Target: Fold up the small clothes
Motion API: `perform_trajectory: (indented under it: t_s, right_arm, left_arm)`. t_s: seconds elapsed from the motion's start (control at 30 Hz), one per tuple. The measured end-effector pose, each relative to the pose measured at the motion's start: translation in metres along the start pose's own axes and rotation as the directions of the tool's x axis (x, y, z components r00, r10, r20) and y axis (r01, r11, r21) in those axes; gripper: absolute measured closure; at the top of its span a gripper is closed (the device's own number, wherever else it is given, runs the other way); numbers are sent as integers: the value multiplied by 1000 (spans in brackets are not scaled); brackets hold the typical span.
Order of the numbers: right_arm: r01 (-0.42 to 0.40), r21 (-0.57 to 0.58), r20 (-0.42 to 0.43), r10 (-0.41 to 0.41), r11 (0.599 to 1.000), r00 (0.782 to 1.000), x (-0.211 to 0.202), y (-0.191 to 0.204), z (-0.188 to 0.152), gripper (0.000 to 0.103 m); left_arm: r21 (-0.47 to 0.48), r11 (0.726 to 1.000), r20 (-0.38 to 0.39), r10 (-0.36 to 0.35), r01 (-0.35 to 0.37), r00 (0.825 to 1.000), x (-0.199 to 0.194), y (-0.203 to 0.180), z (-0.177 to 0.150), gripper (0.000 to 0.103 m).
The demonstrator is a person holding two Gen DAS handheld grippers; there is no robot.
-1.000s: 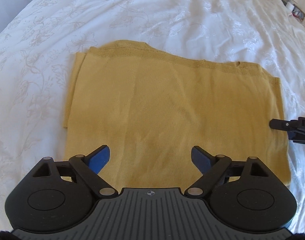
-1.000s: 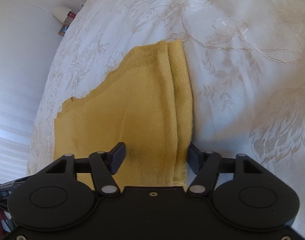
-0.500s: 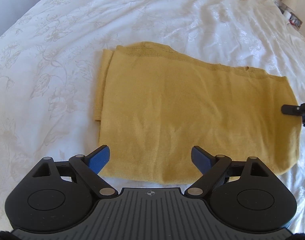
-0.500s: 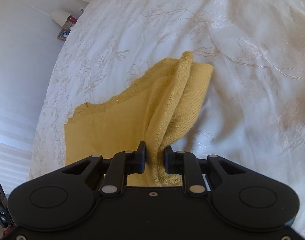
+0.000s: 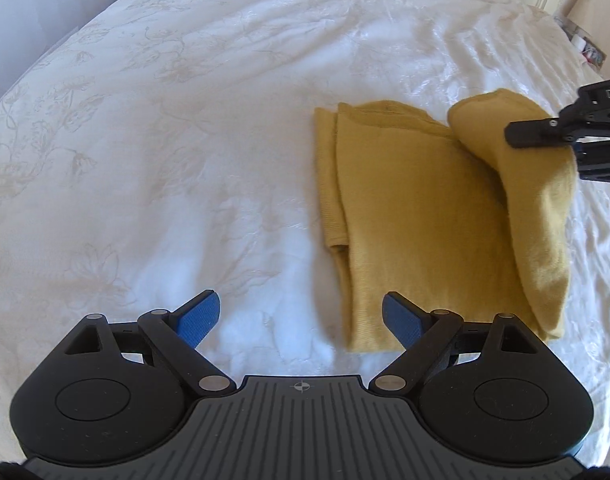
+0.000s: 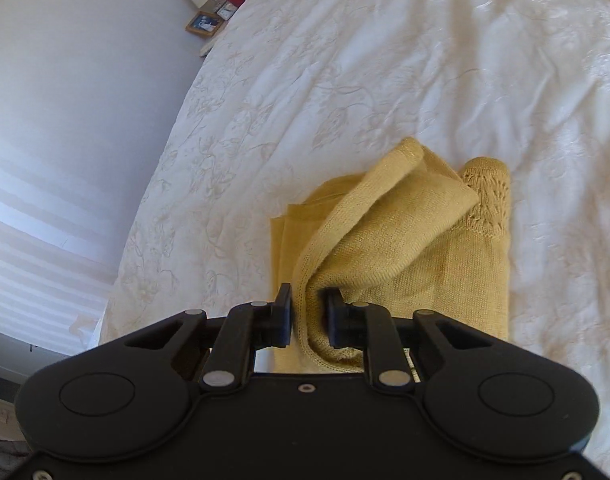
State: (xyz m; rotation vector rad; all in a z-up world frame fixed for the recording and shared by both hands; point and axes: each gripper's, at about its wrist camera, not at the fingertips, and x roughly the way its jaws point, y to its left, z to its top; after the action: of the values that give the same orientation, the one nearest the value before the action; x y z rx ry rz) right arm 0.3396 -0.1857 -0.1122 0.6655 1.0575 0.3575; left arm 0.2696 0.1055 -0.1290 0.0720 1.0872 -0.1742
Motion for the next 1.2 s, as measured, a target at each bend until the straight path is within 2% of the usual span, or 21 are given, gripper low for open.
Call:
perform_trajectory:
  t_s: [0.1,0.2,0.27,0.33,0.43,0.53,0.67,0.8,0.9,1.03,1.13,1.2]
  right_arm:
    - [14,-21,-48,-15,1000,999,40,21,-7,77]
    - [89,-72,-79,-94,993,992,73,35,-13,76]
    - [135,-99,-104,-145,986,984,89,39,-19,70]
    - [117,-104,-128,-130,988,983,95,42,-24,70]
    - [-14,-90,-109,4,996,994,83,49,-26,70]
    - [-54,-77,-53,50,996,997,58,49,-24,68]
    - [26,-49,0,-26,998,1000,28,25,-24,66]
    - [116,-44,-25,-117,992,993,19,-1,-37,66]
    - [164,-52,-68,-167,985,984,24,-16,-56,58]
    - [191,-41,-164,-195,981,967,34,-30,-80,58]
    - [174,-65,-180,-183,983,966,30,-26,-83,57]
    - [174,-100,-158,-188,980,969,23,-21,-78,54]
  left_arm:
    - [-21,1000,-3,8,-8,1000,-2,17,-4,14]
    - [-60,998,-10,8,-8,1000,-3,30,-7,14]
    - [-84,996,-14,7,-8,1000,-4,37,-10,14]
    - [-98,995,-15,4,-6,1000,-5,39,-12,14]
    - [-109,994,-13,-4,3,1000,-6,43,-13,14]
    - [-100,995,-7,-23,22,1000,-7,41,-10,14]
    - [-67,996,21,-49,50,999,-10,30,2,14]
    - [-36,996,42,-76,78,996,-7,13,17,14]
    - [-14,995,52,-98,99,994,-1,-3,30,14]
    - [23,993,56,-120,119,991,15,-28,49,14]
    - [30,992,50,-123,121,991,30,-41,63,14]
    - [22,994,38,-110,109,993,41,-46,72,14]
